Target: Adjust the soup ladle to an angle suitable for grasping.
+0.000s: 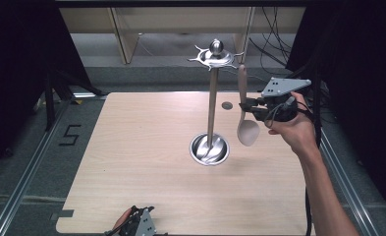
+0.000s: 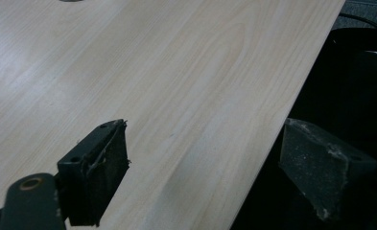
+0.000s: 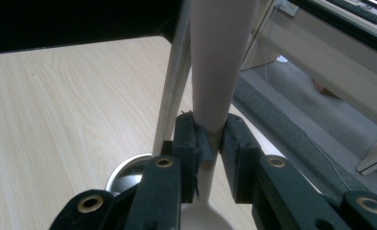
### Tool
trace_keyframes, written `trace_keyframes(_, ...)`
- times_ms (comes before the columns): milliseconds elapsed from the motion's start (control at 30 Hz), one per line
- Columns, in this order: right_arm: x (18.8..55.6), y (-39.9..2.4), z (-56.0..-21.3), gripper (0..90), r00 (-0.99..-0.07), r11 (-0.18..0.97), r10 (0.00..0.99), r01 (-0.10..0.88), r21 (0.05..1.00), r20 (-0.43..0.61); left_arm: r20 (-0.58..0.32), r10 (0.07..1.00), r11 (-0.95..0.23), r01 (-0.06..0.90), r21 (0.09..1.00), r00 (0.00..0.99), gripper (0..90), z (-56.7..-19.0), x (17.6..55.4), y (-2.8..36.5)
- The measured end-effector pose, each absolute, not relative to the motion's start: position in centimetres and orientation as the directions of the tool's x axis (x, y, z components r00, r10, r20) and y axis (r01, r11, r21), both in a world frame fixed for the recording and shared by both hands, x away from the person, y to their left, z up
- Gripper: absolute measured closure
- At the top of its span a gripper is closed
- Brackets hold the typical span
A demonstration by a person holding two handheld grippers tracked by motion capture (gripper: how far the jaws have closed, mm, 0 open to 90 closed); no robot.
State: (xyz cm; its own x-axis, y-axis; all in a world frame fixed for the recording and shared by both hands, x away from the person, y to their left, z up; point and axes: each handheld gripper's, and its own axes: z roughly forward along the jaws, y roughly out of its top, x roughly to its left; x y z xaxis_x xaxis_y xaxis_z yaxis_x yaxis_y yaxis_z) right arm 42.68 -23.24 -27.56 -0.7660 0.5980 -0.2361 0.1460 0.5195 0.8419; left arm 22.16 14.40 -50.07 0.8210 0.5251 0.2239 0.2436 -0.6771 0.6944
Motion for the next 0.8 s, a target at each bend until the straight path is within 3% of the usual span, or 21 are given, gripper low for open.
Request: trace_keyframes(800,43.16,-22.28,-27.48,77.6,-0.760,0.539,0.604,0.169,0.825,-0.238,0.222,0.512,-0.688,0.240,0.685,0.830,16.1,-49.97,22.14,14.46)
